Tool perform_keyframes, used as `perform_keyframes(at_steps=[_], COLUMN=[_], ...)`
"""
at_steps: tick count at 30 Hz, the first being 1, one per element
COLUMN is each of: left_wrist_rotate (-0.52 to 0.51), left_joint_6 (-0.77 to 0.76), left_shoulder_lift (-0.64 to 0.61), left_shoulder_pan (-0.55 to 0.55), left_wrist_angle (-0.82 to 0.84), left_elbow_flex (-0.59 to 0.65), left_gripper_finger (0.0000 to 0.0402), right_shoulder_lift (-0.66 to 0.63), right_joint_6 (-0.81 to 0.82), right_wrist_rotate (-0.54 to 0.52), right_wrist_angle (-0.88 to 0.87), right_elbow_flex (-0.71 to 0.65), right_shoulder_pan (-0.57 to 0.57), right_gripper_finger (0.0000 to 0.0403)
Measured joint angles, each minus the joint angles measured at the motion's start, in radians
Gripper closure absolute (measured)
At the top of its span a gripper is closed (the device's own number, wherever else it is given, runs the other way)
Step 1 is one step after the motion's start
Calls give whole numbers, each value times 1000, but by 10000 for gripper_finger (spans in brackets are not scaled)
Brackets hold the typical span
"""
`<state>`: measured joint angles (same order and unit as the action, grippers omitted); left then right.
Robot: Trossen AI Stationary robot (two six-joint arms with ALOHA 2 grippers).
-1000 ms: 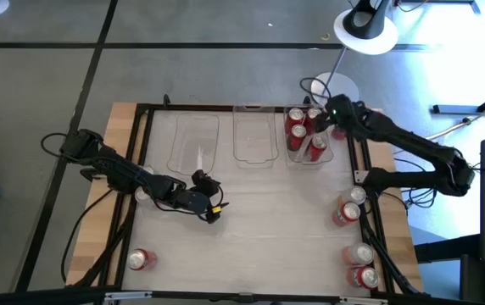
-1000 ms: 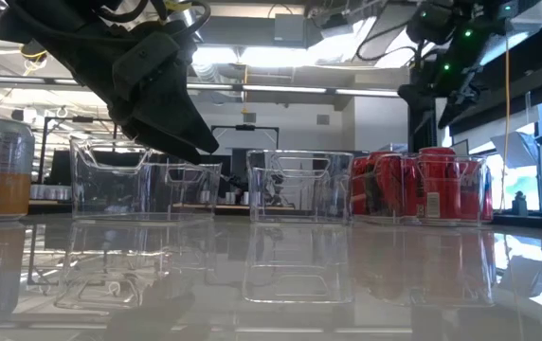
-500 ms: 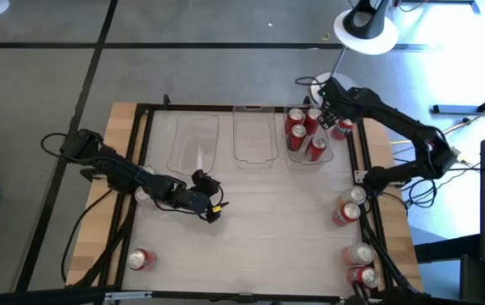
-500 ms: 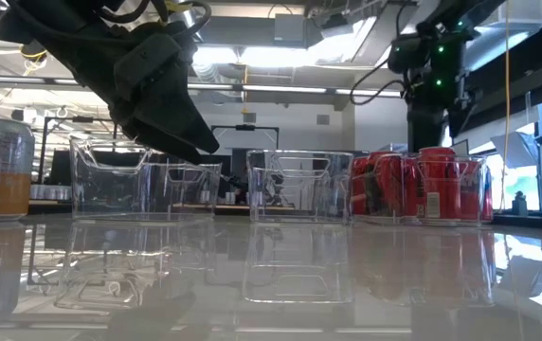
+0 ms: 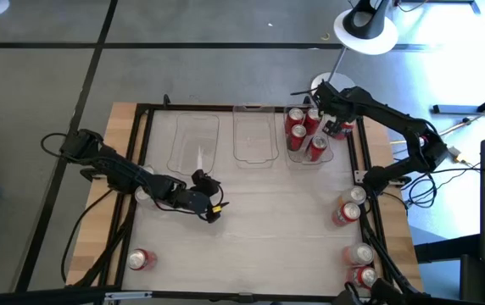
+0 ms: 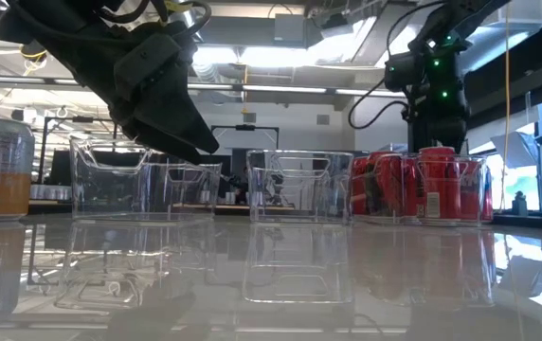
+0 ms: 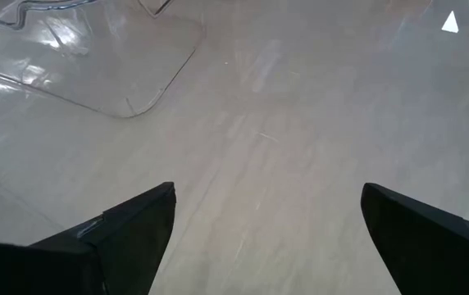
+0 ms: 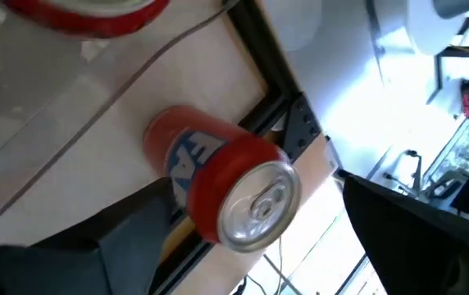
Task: Sort soda cans
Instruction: Put the top right red soda can into the middle transparent bin
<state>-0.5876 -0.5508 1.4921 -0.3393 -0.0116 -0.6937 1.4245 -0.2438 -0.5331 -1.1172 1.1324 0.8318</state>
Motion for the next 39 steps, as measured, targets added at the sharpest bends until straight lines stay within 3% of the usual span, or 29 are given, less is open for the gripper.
perform_keyframes(at_steps=[5, 22, 30, 39], left_wrist_rotate=[0, 0, 0, 0], left_joint_6=[0, -12, -9, -10], left_shoulder_lift=[0, 0, 0, 0], left_shoulder_pan=[0, -1, -1, -1], left_wrist_angle=[0, 0, 0, 0], left_elbow_flex=[0, 0, 0, 0], left_gripper_finger=[29, 29, 29, 29], right_shoulder_lift=[0, 188, 225, 224], right_joint_6=[-29, -132, -135, -130], right_wrist_rotate=[4, -192, -208, -105], right_wrist_angle=[-4, -78, -126, -143], right_elbow_flex=[0, 0, 0, 0], right_shoulder_pan=[-1, 0, 0, 0], right_gripper_finger=[47, 47, 47, 47])
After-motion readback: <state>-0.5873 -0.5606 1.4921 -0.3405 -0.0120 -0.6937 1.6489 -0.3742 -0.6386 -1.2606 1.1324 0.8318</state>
